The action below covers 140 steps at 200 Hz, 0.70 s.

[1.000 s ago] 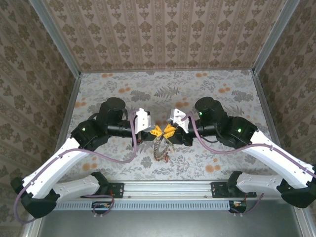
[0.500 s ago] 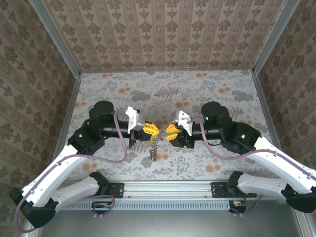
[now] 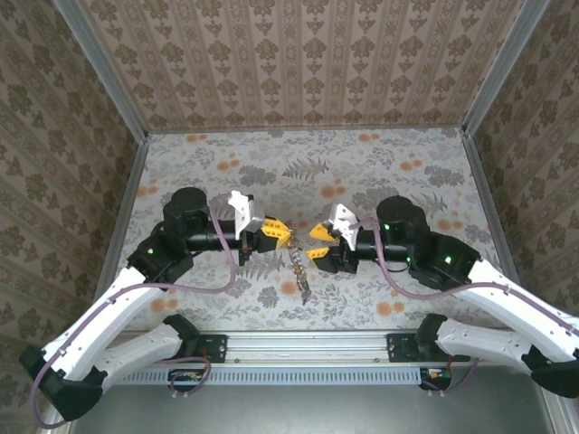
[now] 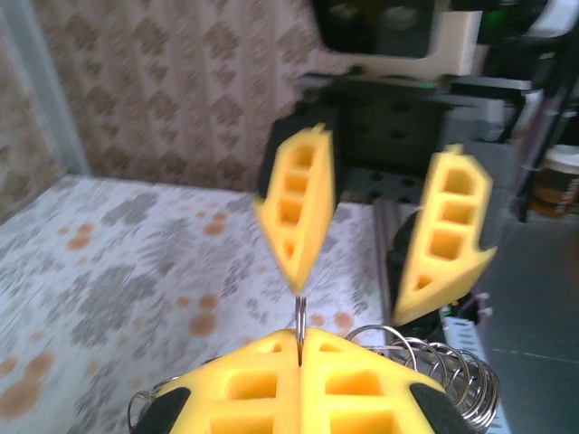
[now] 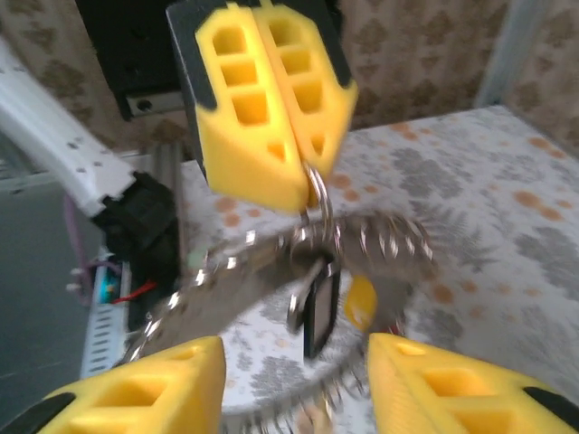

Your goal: Put the keys on the keyring

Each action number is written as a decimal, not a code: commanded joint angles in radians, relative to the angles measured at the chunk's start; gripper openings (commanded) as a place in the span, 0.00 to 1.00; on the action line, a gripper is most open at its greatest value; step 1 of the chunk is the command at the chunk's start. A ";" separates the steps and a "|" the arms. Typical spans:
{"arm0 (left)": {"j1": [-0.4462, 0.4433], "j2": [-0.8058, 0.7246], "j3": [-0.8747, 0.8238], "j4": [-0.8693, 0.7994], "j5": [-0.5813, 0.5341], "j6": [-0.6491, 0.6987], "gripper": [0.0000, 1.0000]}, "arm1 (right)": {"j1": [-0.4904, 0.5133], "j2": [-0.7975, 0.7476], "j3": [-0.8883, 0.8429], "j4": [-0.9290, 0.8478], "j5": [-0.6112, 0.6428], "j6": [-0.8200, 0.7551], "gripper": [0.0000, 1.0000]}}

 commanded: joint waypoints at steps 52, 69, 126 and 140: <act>0.013 0.152 0.087 -0.298 -0.404 0.041 0.00 | -0.175 -0.093 -0.195 0.174 0.309 0.189 0.87; 0.012 0.236 0.114 -0.307 -0.461 0.036 0.00 | -0.204 -0.082 -0.206 0.182 0.312 0.203 0.92; 0.027 0.556 0.269 -0.221 -0.584 -0.036 0.00 | -0.241 -0.142 -0.293 0.239 0.385 0.208 1.00; 0.034 0.657 0.323 -0.207 -0.621 -0.037 0.00 | -0.248 -0.144 -0.309 0.238 0.408 0.220 1.00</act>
